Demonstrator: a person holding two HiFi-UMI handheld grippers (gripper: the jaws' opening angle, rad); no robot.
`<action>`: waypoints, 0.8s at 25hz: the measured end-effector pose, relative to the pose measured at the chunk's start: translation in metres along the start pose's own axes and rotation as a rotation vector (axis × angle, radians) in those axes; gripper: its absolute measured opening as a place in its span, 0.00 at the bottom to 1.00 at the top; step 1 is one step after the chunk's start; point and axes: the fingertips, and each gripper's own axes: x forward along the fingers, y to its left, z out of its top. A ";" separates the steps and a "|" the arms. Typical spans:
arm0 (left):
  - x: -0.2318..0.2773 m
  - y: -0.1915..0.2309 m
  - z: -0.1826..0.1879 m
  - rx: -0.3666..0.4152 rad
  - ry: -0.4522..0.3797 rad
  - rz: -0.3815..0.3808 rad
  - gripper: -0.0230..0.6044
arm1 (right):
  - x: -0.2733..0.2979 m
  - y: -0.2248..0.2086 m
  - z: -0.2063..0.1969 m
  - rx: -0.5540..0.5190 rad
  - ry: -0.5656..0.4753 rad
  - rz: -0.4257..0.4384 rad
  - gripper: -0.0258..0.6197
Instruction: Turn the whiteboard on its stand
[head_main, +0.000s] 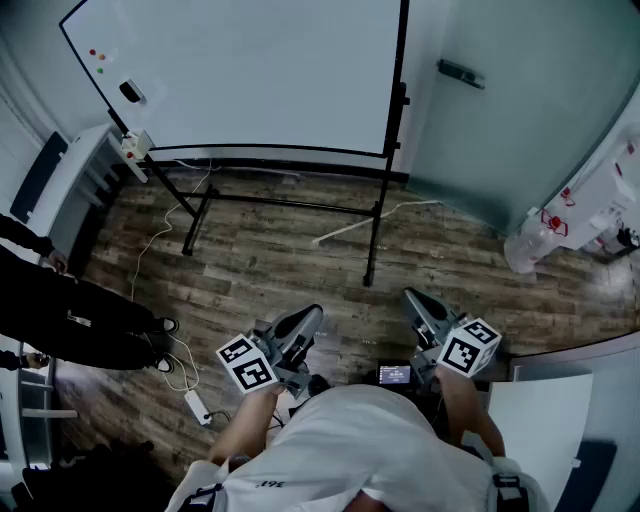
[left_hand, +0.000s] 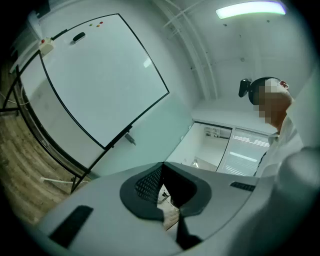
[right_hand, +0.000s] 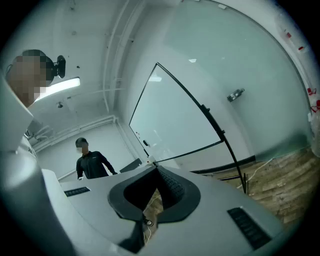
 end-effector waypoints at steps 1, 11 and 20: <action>-0.001 0.000 -0.001 -0.001 0.001 0.001 0.05 | -0.001 0.000 -0.002 0.001 0.001 -0.001 0.08; -0.001 -0.001 -0.013 -0.022 0.018 0.001 0.05 | -0.005 -0.002 -0.011 0.005 0.015 -0.011 0.08; 0.007 -0.004 -0.022 -0.030 0.027 -0.004 0.05 | -0.010 -0.002 -0.018 -0.140 0.054 -0.033 0.08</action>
